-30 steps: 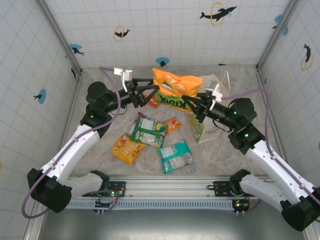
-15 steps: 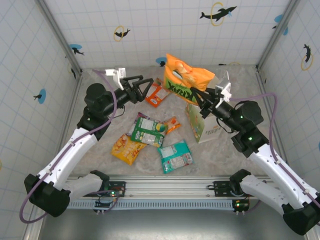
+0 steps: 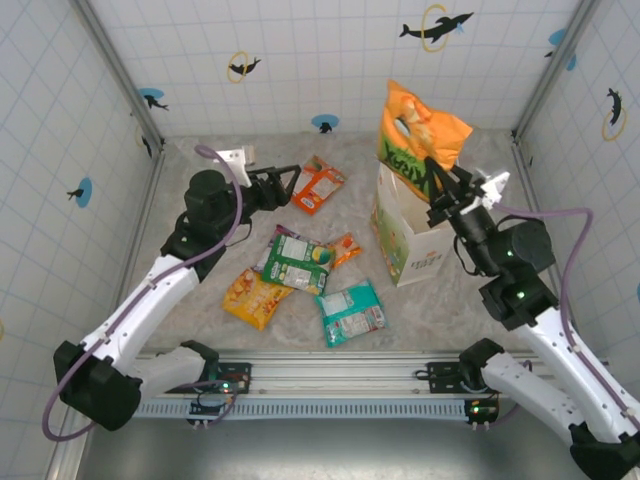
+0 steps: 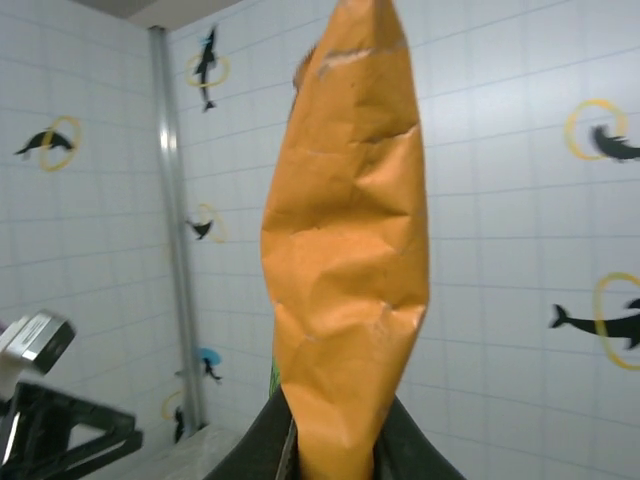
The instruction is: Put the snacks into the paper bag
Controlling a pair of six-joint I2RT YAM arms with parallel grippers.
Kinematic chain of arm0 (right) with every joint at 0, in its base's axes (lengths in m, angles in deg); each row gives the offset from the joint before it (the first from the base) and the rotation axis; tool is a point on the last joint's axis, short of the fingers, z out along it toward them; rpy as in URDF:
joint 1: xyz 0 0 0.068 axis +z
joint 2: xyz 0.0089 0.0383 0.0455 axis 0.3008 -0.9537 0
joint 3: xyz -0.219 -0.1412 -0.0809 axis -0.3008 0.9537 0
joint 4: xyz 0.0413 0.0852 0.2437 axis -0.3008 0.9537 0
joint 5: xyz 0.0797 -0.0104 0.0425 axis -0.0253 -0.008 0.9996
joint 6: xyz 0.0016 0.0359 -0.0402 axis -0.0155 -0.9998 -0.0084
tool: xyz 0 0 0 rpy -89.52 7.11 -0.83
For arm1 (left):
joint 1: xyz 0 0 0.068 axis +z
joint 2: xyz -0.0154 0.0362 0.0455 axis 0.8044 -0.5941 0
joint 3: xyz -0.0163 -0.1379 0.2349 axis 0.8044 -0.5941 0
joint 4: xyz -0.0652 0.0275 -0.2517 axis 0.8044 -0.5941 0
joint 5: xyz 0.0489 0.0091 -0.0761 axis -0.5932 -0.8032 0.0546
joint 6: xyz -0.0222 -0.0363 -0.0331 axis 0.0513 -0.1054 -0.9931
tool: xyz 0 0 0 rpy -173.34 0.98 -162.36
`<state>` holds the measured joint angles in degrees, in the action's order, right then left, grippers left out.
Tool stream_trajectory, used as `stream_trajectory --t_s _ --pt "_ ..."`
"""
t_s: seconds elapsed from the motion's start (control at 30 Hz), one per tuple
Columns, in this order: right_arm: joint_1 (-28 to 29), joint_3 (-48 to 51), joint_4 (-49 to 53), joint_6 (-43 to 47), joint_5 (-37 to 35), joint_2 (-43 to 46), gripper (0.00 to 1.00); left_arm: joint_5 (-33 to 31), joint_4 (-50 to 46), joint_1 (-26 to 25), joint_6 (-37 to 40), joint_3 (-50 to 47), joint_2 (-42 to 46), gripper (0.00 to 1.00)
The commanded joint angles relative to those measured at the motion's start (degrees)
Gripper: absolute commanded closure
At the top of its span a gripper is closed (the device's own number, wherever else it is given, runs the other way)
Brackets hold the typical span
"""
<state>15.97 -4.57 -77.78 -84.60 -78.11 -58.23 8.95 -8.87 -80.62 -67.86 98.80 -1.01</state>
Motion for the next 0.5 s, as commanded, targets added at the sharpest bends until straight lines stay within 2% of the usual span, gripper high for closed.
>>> stream_trajectory --t_s 0.0,0.23,0.47 --pt "-0.34 -0.46 4.33 0.02 -12.24 2.08 0.82 -1.76 -2.33 0.00 -0.44 -1.33 -1.27 0.18" --pt "-0.90 4.46 6.13 -2.01 -18.58 3.21 0.87 -0.37 -2.64 0.01 -0.94 -1.44 -3.88 0.19" --pt "-3.29 5.97 4.61 -4.86 -15.16 0.93 0.88 0.03 -2.64 0.00 -1.06 -1.51 -4.63 0.20"
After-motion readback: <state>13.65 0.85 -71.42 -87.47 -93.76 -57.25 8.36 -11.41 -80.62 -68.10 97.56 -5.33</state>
